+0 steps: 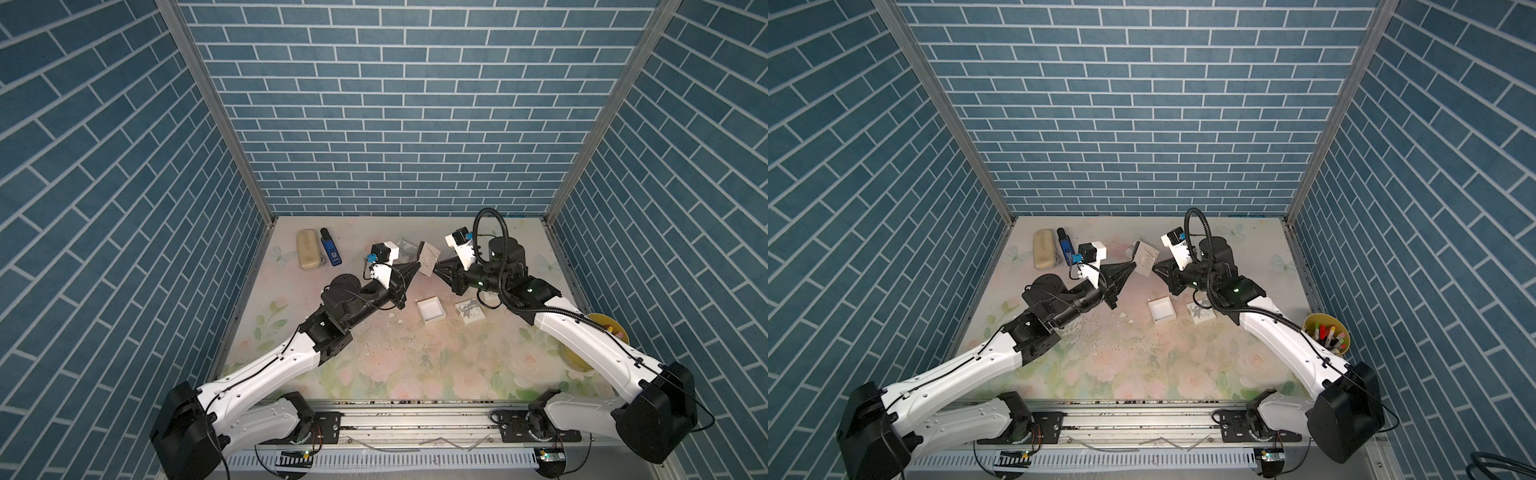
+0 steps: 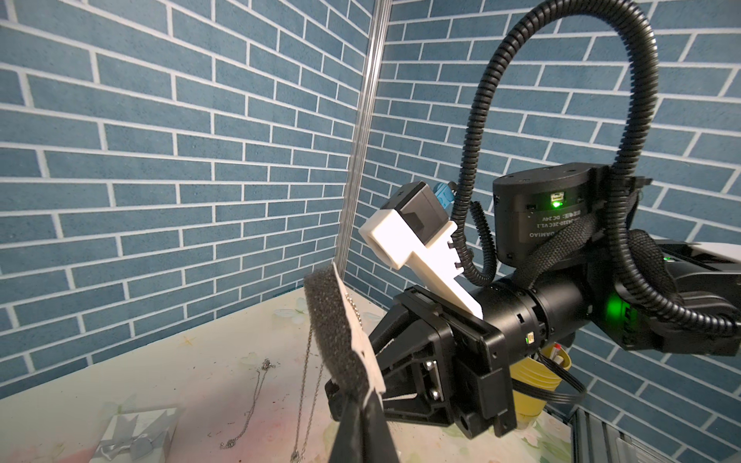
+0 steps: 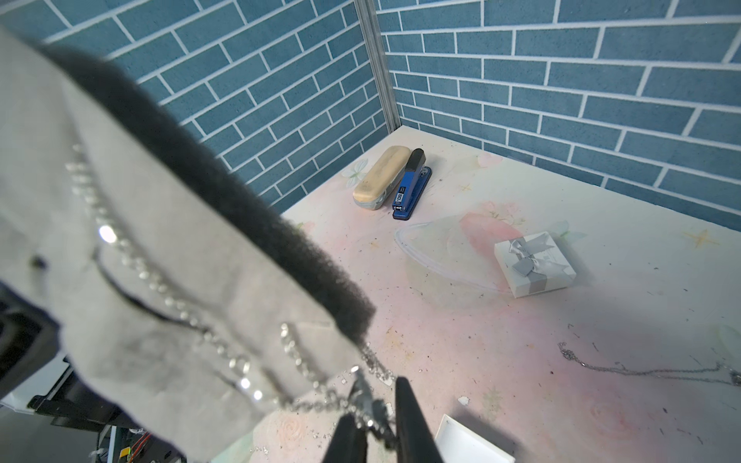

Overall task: Take the necklace out of the lift-off lid jewelry box
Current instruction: Pick up the necklace from the inner lining.

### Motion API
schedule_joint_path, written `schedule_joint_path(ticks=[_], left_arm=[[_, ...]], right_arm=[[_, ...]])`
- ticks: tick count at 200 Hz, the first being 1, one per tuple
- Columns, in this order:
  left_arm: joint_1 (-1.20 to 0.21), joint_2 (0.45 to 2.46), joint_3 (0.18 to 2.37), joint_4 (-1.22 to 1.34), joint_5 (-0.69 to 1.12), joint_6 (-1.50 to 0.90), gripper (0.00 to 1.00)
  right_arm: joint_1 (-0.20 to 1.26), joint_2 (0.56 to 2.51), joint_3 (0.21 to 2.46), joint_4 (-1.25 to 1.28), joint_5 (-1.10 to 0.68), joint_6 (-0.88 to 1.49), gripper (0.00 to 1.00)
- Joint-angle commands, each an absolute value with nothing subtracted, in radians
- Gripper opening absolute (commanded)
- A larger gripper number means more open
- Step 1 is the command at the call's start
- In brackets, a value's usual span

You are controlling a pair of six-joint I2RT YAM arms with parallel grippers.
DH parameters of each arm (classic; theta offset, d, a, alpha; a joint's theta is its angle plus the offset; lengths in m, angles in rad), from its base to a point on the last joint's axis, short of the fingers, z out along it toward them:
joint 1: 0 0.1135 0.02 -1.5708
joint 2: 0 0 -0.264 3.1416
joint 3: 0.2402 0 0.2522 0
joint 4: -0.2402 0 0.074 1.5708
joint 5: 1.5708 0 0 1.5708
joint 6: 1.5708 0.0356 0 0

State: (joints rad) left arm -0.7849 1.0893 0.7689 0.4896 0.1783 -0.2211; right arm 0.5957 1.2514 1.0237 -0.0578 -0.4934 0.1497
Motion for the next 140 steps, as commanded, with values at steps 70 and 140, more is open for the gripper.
schedule_joint_path(ticks=[70, 140], left_arm=[[-0.783, 1.066, 0.736, 0.503, 0.138, -0.218, 0.0], [-0.784, 1.078, 0.721, 0.453, 0.159, -0.178, 0.0]], right_arm=[[0.6, 1.156, 0.994, -0.101, -0.491, 0.135, 0.0], [0.6, 1.108, 1.061, -0.231, -0.385, 0.167, 0.0]])
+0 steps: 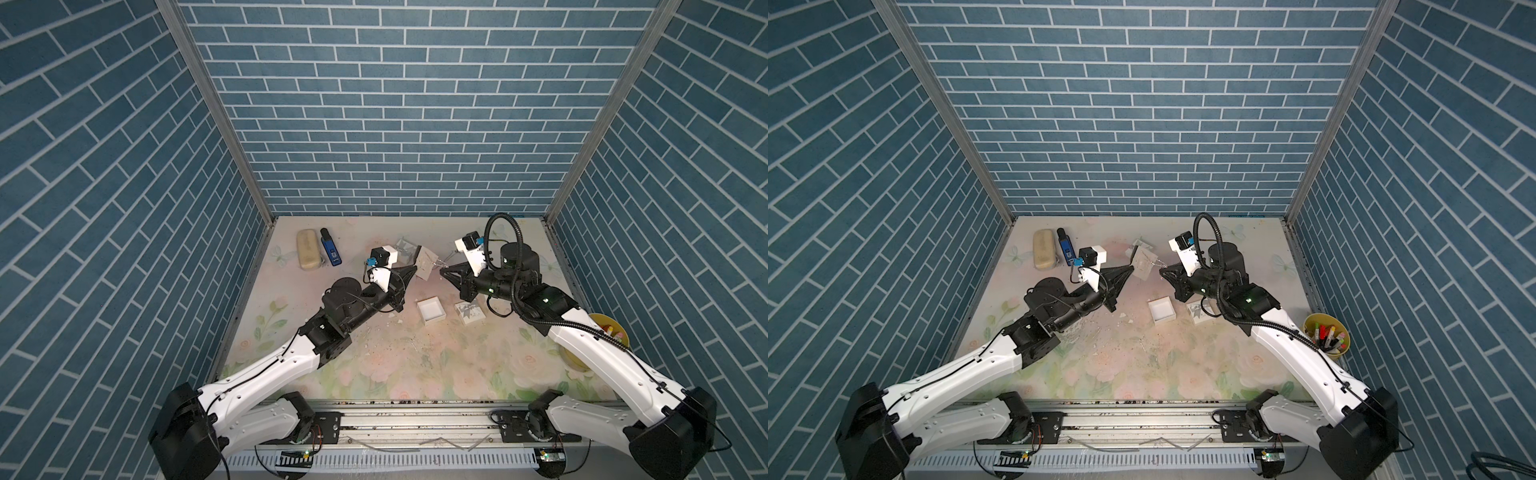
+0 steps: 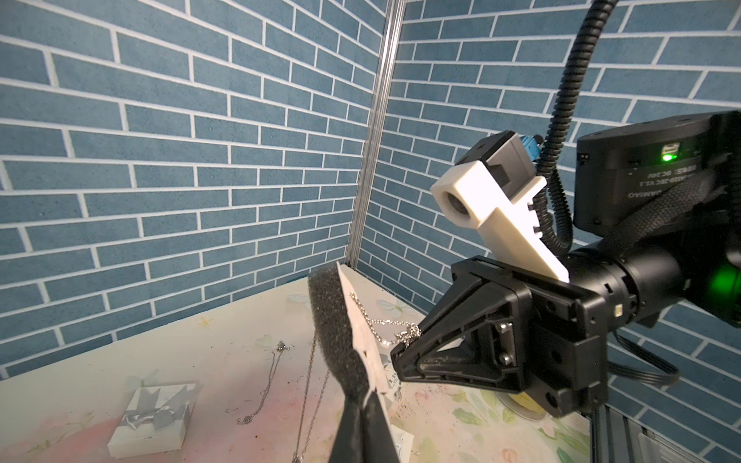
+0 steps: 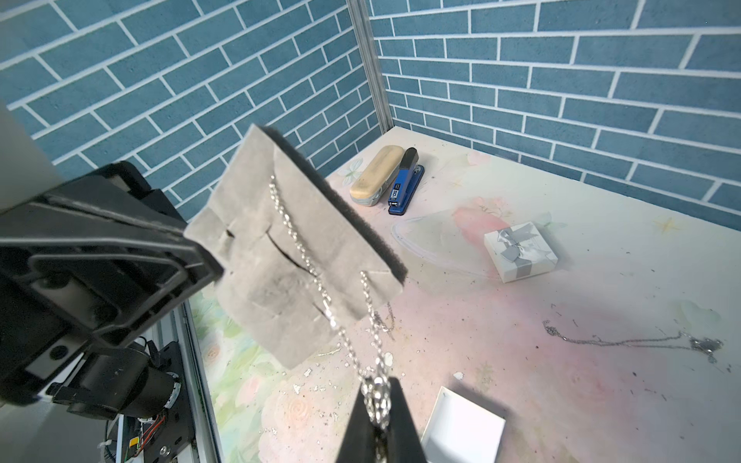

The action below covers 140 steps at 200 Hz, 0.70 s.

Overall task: Take the necklace out of the lift-off lid jewelry box
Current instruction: Pick up the necklace from the inner lining.

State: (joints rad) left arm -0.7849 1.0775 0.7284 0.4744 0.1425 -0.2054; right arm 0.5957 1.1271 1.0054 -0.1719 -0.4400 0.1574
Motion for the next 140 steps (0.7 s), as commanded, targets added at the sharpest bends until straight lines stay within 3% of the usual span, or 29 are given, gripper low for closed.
schedule_joint_path(ticks=[1, 140], left_arm=[[-0.784, 1.078, 0.721, 0.452, 0.16, -0.178, 0.0], [-0.782, 1.06, 0.64, 0.423, 0.229, -0.148, 0.0]], right_arm=[[0.599, 1.109, 1.062, -0.234, -0.384, 0.168, 0.0], [0.561, 1.289, 1.332, -0.448, -0.243, 0.199, 0.0]])
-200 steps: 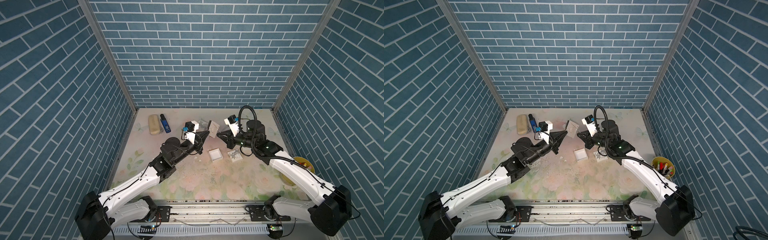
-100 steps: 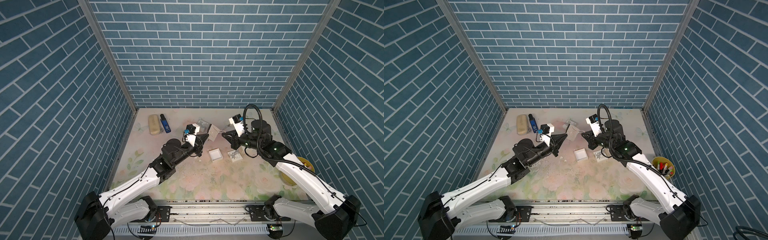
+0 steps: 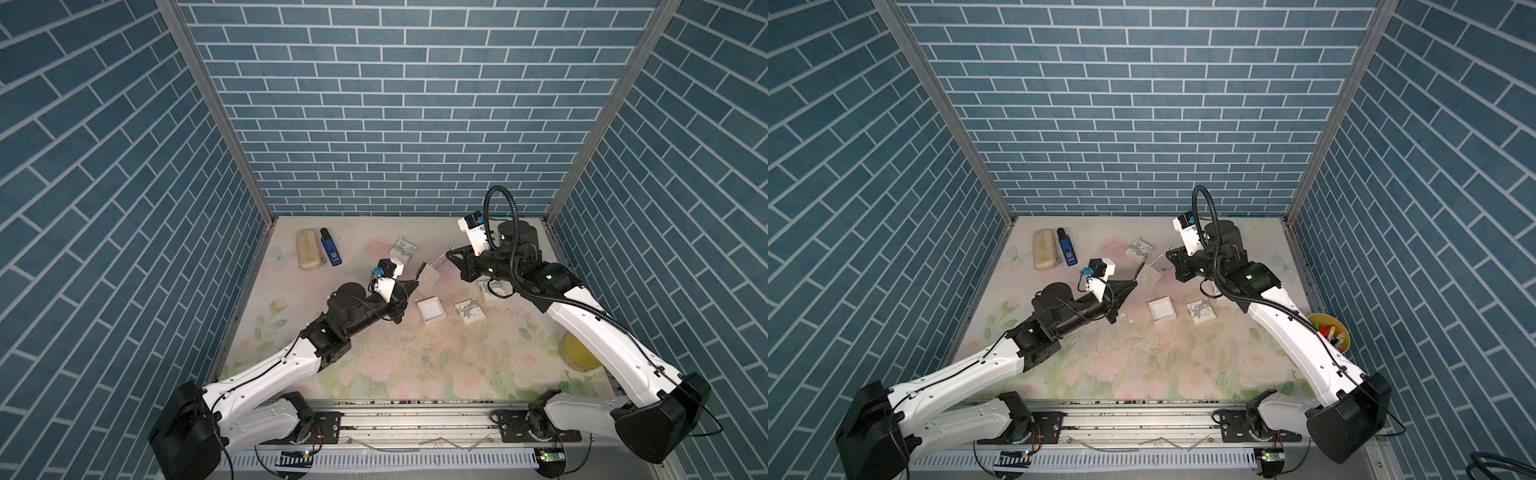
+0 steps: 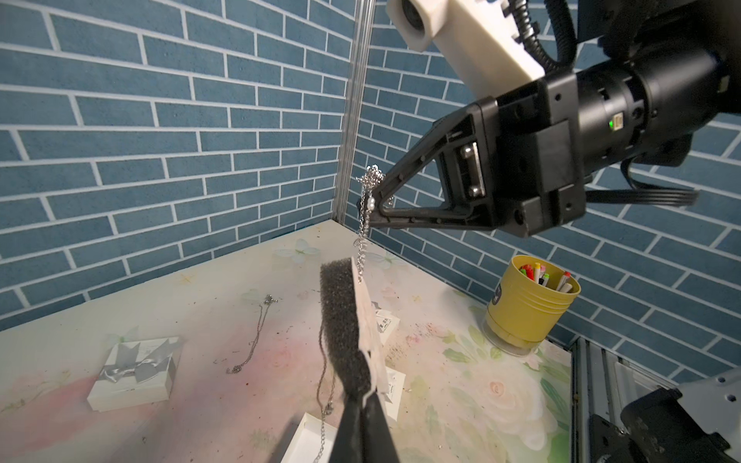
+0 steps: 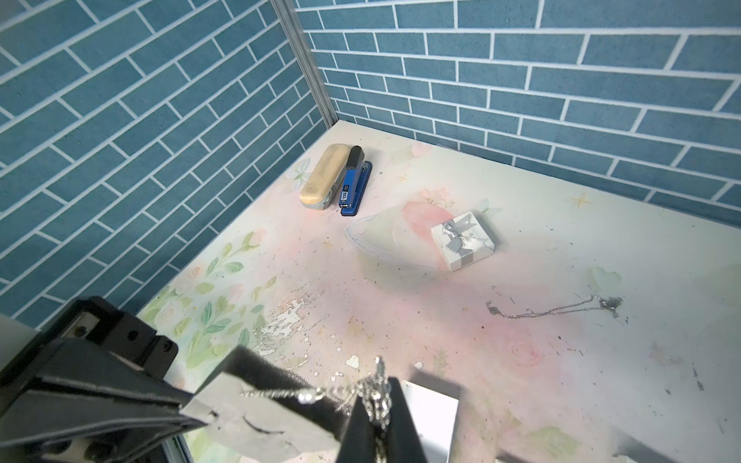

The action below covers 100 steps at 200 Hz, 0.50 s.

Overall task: Take the necklace out of the lift-off lid jewelry box
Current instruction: Pick up the necklace from the inner lining.

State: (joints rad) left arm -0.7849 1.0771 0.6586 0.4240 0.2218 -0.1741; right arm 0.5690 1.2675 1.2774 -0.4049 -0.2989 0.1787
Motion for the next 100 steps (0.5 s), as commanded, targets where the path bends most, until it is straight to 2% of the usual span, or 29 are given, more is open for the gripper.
schedule_joint_path(ticks=[1, 44, 100], left_arm=[[-0.782, 1.058, 0.639, 0.423, 0.228, -0.148, 0.0], [-0.782, 1.063, 0.559, 0.538, 0.195, -0.16, 0.0], [-0.779, 0.974, 0.518, 0.423, 0.196, -0.061, 0.0]], right_arm=[[0.56, 1.29, 1.334, -0.45, -0.241, 0.2, 0.0], [0.517, 1.427, 1.501, -0.597, -0.18, 0.207, 0.0], [0.485, 1.567, 1.59, -0.644, -0.189, 0.238, 0.0]])
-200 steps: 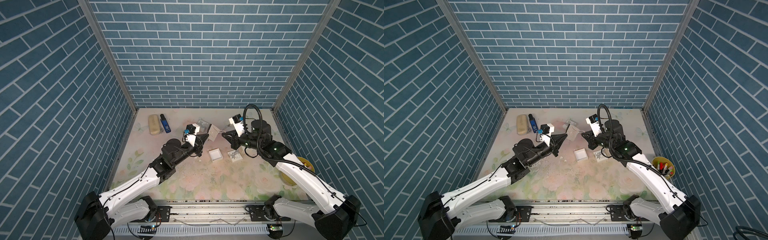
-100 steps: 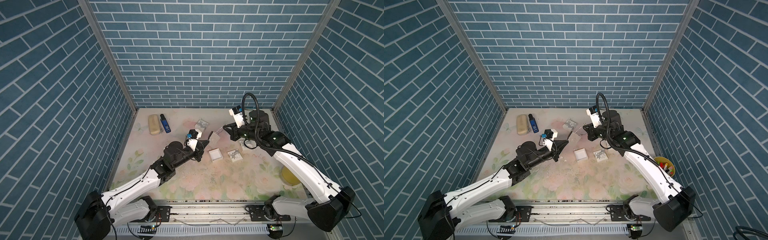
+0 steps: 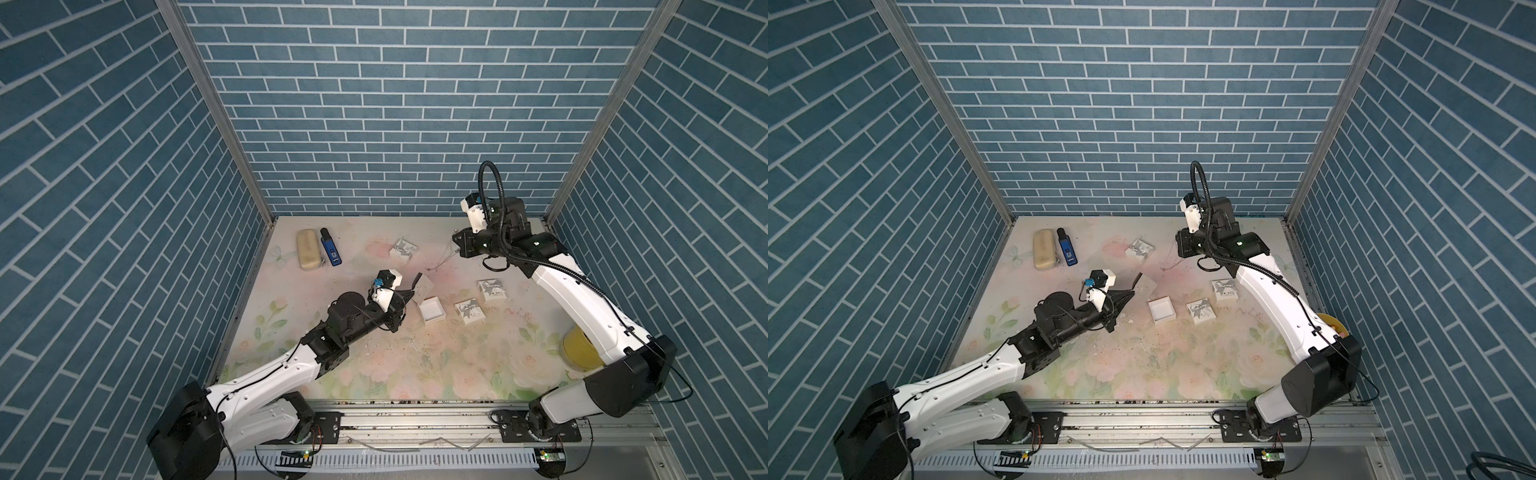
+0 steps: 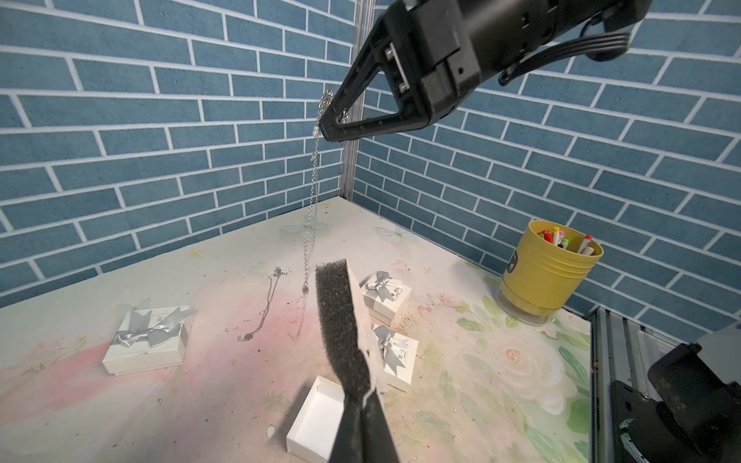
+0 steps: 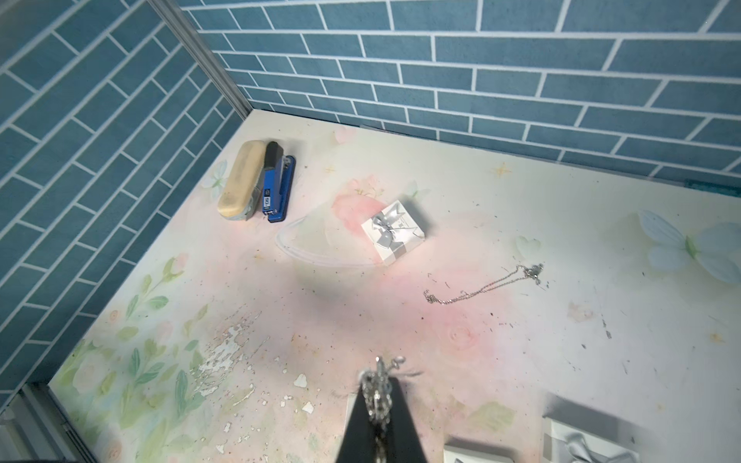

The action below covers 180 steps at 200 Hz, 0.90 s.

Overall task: Take the necklace out of the lift-off lid jewelry box
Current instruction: Pick up the necklace from the inner lining, then place the necklace at the center of the board.

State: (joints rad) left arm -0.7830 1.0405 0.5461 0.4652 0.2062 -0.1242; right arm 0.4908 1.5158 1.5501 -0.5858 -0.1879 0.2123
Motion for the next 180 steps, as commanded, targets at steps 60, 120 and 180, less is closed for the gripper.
schedule_joint_path(ticks=[60, 120, 180], left_arm=[[-0.778, 0.839, 0.493, 0.275, 0.09, -0.003, 0.0], [-0.778, 0.773, 0.461, 0.222, 0.006, -0.037, 0.0], [-0.778, 0.762, 0.415, 0.241, -0.017, -0.103, 0.0]], right_arm=[[0.498, 1.729, 1.608, -0.597, -0.29, 0.292, 0.0], [0.584, 1.919, 1.726, -0.577, -0.361, 0.295, 0.0], [0.6, 2.075, 1.756, -0.565, -0.402, 0.302, 0.0]])
